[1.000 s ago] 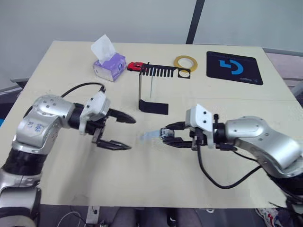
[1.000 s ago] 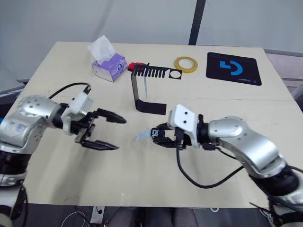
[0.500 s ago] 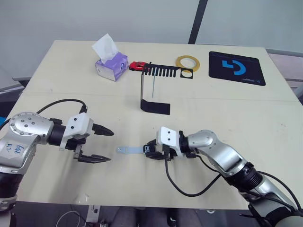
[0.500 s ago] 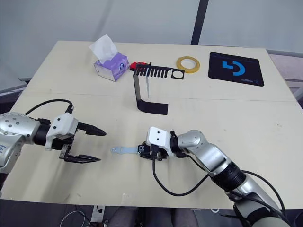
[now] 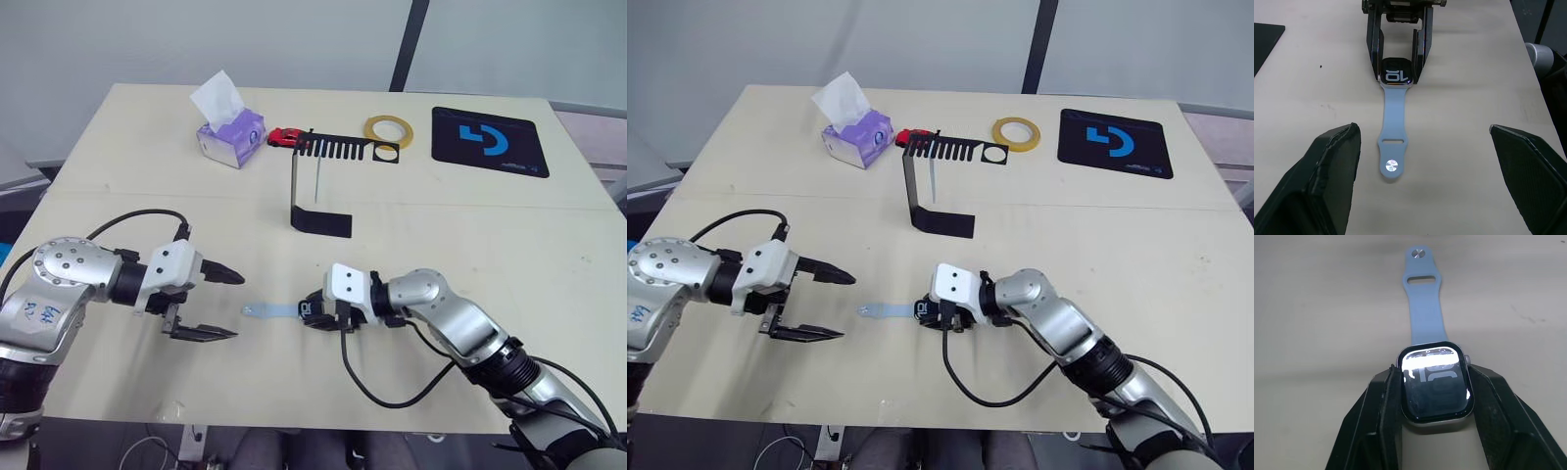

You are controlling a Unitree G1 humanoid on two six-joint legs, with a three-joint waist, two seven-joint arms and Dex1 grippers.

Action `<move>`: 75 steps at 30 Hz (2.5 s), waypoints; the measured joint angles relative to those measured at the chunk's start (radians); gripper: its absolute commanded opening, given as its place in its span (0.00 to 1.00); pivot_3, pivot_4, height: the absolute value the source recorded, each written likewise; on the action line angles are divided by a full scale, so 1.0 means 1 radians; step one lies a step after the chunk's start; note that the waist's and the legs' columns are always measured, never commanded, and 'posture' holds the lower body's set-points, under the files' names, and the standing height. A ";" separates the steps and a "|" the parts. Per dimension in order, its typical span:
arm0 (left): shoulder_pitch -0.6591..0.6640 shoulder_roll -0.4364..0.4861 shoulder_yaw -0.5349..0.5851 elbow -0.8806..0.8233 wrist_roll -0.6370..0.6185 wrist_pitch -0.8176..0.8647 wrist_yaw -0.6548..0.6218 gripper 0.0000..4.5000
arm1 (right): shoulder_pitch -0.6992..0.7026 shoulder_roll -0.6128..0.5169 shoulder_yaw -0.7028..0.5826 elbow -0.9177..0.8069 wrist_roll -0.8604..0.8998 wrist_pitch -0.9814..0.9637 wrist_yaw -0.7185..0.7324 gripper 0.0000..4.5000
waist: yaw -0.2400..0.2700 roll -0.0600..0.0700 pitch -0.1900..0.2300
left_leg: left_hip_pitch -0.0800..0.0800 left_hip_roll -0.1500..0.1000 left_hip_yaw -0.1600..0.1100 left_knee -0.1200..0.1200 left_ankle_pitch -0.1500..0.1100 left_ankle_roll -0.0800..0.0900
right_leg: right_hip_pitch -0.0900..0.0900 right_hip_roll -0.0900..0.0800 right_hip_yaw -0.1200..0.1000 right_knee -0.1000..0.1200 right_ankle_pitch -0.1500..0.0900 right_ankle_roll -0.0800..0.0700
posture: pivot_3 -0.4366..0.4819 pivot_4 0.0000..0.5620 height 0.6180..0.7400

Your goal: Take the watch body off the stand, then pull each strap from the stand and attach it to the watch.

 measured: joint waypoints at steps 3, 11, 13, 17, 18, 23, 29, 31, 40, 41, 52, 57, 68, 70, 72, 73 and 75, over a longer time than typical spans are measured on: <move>-0.001 -0.008 -0.015 0.009 0.005 -0.009 -0.003 1.00 | 0.015 -0.023 -0.021 -0.040 0.002 0.041 0.007 0.99 | 0.000 0.000 0.000 | 0.000 0.000 0.000 0.000 0.000 0.000 | 0.000 0.000 0.000 0.000 0.000 0.000 | 0.48 0.27 0.98; 0.053 -0.005 0.013 0.037 -0.003 -0.009 -0.006 1.00 | 0.100 -0.145 -0.203 -0.231 0.092 0.142 0.031 0.99 | 0.001 0.000 0.000 | 0.000 0.000 0.000 -0.001 0.000 0.000 | 0.000 0.000 0.000 0.000 0.000 0.000 | 0.48 0.27 0.98; 0.092 0.004 0.048 0.043 -0.008 -0.004 0.001 1.00 | 0.178 -0.204 -0.298 -0.296 0.136 0.151 0.046 0.99 | 0.002 0.000 0.000 | 0.000 0.001 0.000 -0.001 0.000 0.000 | 0.000 0.000 -0.001 -0.001 0.000 0.000 | 0.48 0.27 0.98; 0.187 0.026 0.148 0.111 -0.008 0.015 0.029 1.00 | 0.343 -0.297 -0.515 -0.357 0.207 0.193 0.071 0.99 | 0.004 0.000 0.000 | 0.000 0.001 0.000 -0.001 -0.001 0.000 | 0.001 0.000 -0.001 -0.001 0.000 0.000 | 0.48 0.27 0.98; 0.217 0.031 0.180 0.120 -0.008 0.020 0.039 1.00 | 0.388 -0.307 -0.584 -0.375 0.224 0.207 0.074 0.99 | 0.005 0.000 0.000 | 0.000 0.001 0.000 -0.001 -0.001 0.000 | 0.001 0.000 0.000 -0.002 0.000 0.000 | 0.48 0.27 0.98; 0.350 0.055 0.345 0.176 0.000 0.040 0.084 1.00 | 0.618 -0.378 -0.916 -0.399 0.253 0.232 0.110 0.99 | 0.003 0.000 0.000 | 0.007 0.004 -0.001 -0.002 -0.003 -0.001 | 0.008 -0.004 0.003 -0.005 0.000 -0.001 | 0.48 0.27 0.98; 0.398 0.058 0.444 0.236 0.031 0.044 0.156 1.00 | 0.749 -0.393 -1.121 -0.376 0.252 0.234 0.128 0.99 | 0.002 0.000 0.000 | 0.008 0.003 -0.002 -0.002 -0.003 -0.001 | 0.010 -0.008 0.004 -0.005 -0.001 -0.002 | 0.48 0.27 0.98; 0.394 0.053 0.452 0.235 0.031 0.042 0.180 1.00 | 0.759 -0.393 -1.144 -0.376 0.257 0.235 0.123 0.99 | 0.002 0.000 0.000 | 0.008 0.002 -0.002 -0.002 -0.003 -0.002 | 0.010 -0.010 0.004 -0.006 -0.001 -0.002 | 0.48 0.27 0.98; 0.186 -0.125 0.367 -0.031 -0.069 0.226 0.420 1.00 | 0.600 -0.305 -1.046 -0.519 0.442 0.360 -0.059 0.99 | 0.005 0.000 0.000 | 0.006 0.000 -0.006 -0.002 -0.003 -0.002 | 0.010 -0.012 0.001 -0.004 -0.001 -0.001 | 0.48 0.27 0.98; 0.158 -0.156 0.356 -0.062 -0.073 0.259 0.468 1.00 | 0.579 -0.287 -1.030 -0.535 0.456 0.375 -0.091 0.99 | 0.005 0.000 0.000 | 0.007 -0.001 -0.006 -0.001 -0.003 -0.002 | 0.010 -0.012 0.001 -0.003 -0.001 -0.001 | 0.48 0.27 0.98; -0.070 -0.422 0.171 -0.263 -0.090 0.446 0.819 1.00 | 0.229 -0.015 -0.606 -0.512 0.418 0.452 -0.474 0.88 | 0.001 -0.001 0.000 | 0.007 0.000 -0.004 0.000 -0.001 -0.003 | 0.009 0.000 -0.001 -0.002 0.000 0.000 | 0.48 0.27 0.98; -0.067 -0.428 0.149 -0.280 -0.089 0.444 0.824 1.00 | 0.111 0.076 -0.464 -0.332 0.302 0.392 -0.534 0.37 | -0.001 -0.001 0.000 | 0.007 0.000 -0.003 0.000 -0.001 -0.004 | 0.009 0.002 -0.001 -0.002 0.000 0.000 | 0.48 0.27 0.98; -0.064 -0.448 0.142 -0.280 -0.088 0.429 0.846 1.00 | -0.073 0.210 -0.334 0.087 0.130 0.200 -0.532 0.01 | -0.004 -0.001 0.000 | 0.007 0.001 -0.004 0.000 -0.001 -0.004 | 0.008 0.002 -0.002 -0.002 0.000 0.000 | 0.48 0.27 0.98; -0.061 -0.449 0.142 -0.281 -0.088 0.429 0.853 1.00 | -0.093 0.224 -0.334 0.141 0.108 0.171 -0.533 0.01 | -0.004 -0.001 0.000 | 0.007 0.001 -0.004 0.000 -0.001 -0.004 | 0.008 0.002 -0.002 -0.002 0.000 0.000 | 0.48 0.27 0.98; -0.061 -0.454 0.142 -0.281 -0.088 0.429 0.857 1.00 | -0.107 0.231 -0.333 0.184 0.092 0.147 -0.533 0.01 | -0.005 -0.001 0.000 | 0.006 0.001 -0.004 0.000 -0.001 -0.004 | 0.008 0.002 -0.002 -0.002 0.000 0.000 | 0.48 0.27 0.98; -0.060 -0.457 0.142 -0.282 -0.088 0.429 0.859 1.00 | -0.114 0.235 -0.333 0.202 0.086 0.137 -0.533 0.01 | -0.005 -0.001 0.000 | 0.006 0.001 -0.004 0.000 -0.001 -0.004 | 0.008 0.002 -0.002 -0.002 0.000 0.000 | 0.48 0.27 0.98; -0.059 -0.466 0.139 -0.283 -0.088 0.429 0.866 1.00 | -0.132 0.252 -0.333 0.265 0.063 0.101 -0.533 0.01 | -0.007 -0.001 0.000 | 0.006 0.001 -0.004 0.000 -0.001 -0.004 | 0.008 0.002 -0.002 -0.002 0.000 0.000 | 0.48 0.27 0.98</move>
